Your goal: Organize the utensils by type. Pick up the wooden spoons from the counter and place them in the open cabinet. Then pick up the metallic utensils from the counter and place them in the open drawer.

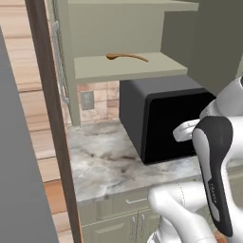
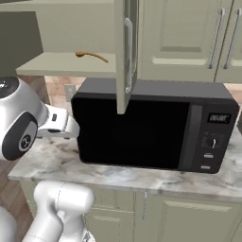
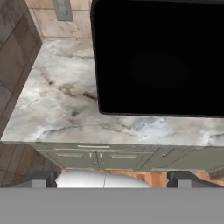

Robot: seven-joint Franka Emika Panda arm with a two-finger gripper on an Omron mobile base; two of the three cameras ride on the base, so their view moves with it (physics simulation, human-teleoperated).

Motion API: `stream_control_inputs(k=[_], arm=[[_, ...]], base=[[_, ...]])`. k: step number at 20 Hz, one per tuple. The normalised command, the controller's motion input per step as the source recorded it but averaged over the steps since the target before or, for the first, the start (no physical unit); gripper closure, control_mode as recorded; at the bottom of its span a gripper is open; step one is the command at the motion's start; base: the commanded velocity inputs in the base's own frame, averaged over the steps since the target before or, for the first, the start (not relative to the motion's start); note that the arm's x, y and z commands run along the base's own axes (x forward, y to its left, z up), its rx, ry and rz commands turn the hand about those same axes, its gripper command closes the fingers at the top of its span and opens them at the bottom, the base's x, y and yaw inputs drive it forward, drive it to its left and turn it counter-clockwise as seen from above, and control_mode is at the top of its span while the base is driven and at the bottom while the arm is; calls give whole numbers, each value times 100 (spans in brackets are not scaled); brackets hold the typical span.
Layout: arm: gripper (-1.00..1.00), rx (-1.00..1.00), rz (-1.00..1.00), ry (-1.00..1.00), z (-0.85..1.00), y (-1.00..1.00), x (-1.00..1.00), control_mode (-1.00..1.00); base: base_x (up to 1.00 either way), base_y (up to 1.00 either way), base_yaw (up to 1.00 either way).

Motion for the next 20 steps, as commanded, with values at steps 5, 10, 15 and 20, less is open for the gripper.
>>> stream_control_inputs(k=[5, 10, 15, 20], arm=[[-100, 0, 0, 0, 0, 0, 0, 100], [-100, 0, 0, 0, 0, 0, 0, 100], [-100, 0, 0, 0, 0, 0, 0, 100], [-100, 0, 0, 0, 0, 0, 0, 100]], base=[[-96, -19, -9], [-46, -13, -6], [5, -19, -3], [1, -46, -40]])
